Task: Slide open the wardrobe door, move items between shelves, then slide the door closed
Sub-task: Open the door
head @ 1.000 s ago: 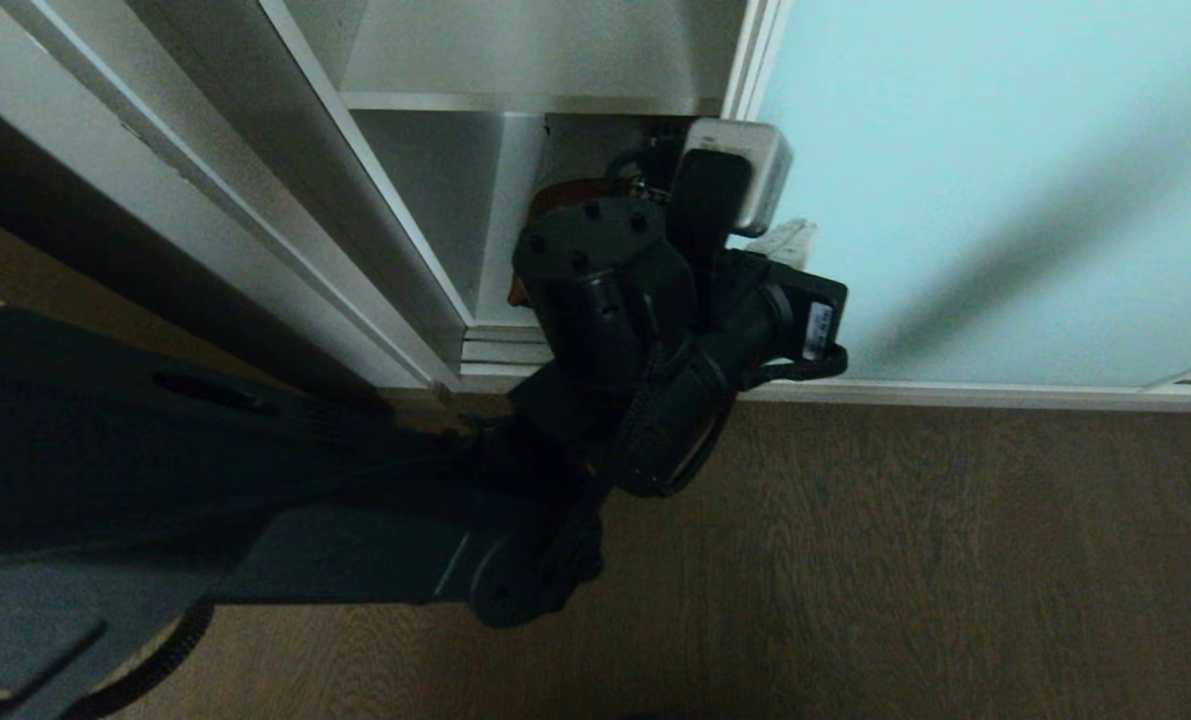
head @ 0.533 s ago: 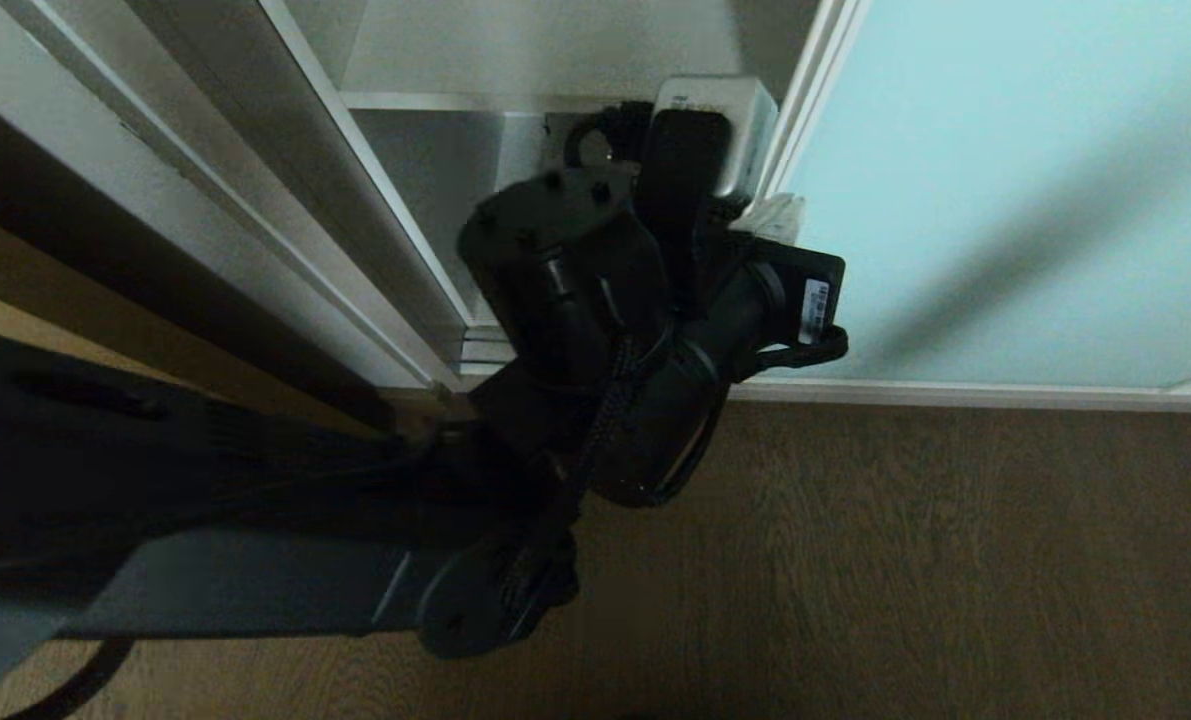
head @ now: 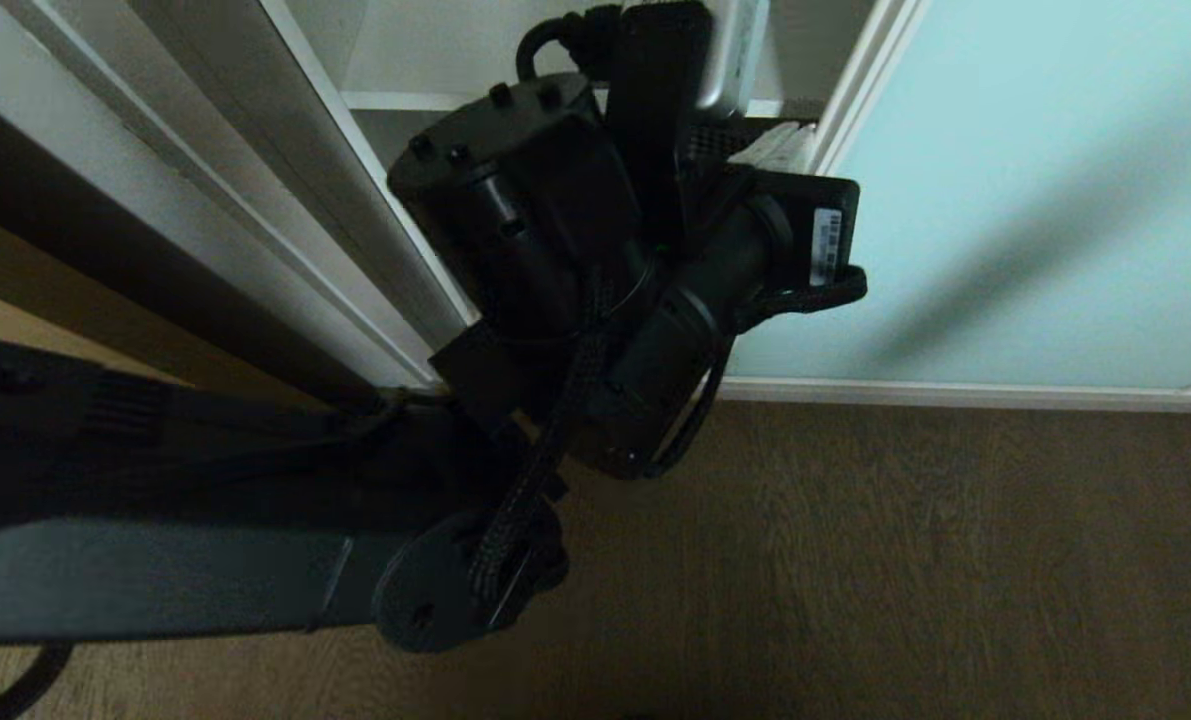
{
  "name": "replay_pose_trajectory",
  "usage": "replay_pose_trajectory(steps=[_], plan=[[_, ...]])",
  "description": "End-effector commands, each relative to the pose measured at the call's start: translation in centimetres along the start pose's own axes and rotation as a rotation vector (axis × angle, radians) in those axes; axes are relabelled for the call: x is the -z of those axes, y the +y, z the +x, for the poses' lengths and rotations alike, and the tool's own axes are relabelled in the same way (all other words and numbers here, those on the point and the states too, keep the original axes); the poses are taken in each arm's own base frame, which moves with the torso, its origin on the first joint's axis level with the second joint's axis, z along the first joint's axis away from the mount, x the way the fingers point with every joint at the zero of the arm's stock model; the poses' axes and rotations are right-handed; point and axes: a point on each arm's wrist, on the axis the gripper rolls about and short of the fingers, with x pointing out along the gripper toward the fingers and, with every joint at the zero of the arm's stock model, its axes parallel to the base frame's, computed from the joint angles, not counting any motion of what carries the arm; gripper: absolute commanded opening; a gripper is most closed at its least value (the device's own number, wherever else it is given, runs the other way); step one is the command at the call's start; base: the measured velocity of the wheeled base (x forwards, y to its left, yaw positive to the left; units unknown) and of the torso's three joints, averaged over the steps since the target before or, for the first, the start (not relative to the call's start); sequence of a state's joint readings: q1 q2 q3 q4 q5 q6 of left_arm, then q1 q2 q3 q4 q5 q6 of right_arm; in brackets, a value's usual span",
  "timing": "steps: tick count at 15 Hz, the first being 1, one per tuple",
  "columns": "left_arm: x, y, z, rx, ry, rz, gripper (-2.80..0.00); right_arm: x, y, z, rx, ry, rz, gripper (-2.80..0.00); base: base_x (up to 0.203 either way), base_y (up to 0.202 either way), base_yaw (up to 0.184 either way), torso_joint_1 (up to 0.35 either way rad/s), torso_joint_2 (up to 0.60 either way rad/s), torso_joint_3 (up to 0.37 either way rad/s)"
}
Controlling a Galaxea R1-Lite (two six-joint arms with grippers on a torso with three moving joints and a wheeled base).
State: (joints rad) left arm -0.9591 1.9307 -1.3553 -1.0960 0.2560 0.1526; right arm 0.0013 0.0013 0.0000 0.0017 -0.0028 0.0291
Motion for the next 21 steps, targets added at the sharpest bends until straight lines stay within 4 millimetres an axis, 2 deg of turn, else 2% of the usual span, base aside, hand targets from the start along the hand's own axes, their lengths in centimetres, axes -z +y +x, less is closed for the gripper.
replay_pose_trajectory(steps=[1, 4, 7, 12, 18, 21], plan=[[2.3, -0.8, 2.1, -0.005, -0.014, -0.001, -2.80, 0.0, 0.0, 0.0, 0.000, 0.000, 0.000, -2.80, 0.000, 0.000, 0.000, 0.000, 0.00, 0.000], [4.5, -1.7, 4.3, -0.006, -0.035, -0.001, -2.80, 0.0, 0.0, 0.0, 0.000, 0.000, 0.000, -2.80, 0.000, 0.000, 0.000, 0.000, 0.00, 0.000], [7.0, -2.5, 5.6, -0.008, -0.040, 0.000, -2.80, 0.0, 0.0, 0.0, 0.000, 0.000, 0.000, -2.80, 0.000, 0.000, 0.000, 0.000, 0.00, 0.000], [7.6, -3.1, 7.1, 0.002, -0.071, 0.015, -2.80, 0.0, 0.0, 0.0, 0.000, 0.000, 0.000, -2.80, 0.000, 0.000, 0.000, 0.000, 0.00, 0.000], [10.2, -4.6, 6.8, 0.091, -0.014, 0.032, -2.80, 0.0, 0.0, 0.0, 0.000, 0.000, 0.000, -2.80, 0.000, 0.000, 0.000, 0.000, 0.00, 0.000], [10.6, -6.1, 6.4, 0.156, -0.008, 0.020, -2.80, 0.0, 0.0, 0.0, 0.000, 0.000, 0.000, -2.80, 0.000, 0.000, 0.000, 0.000, 0.00, 0.000]])
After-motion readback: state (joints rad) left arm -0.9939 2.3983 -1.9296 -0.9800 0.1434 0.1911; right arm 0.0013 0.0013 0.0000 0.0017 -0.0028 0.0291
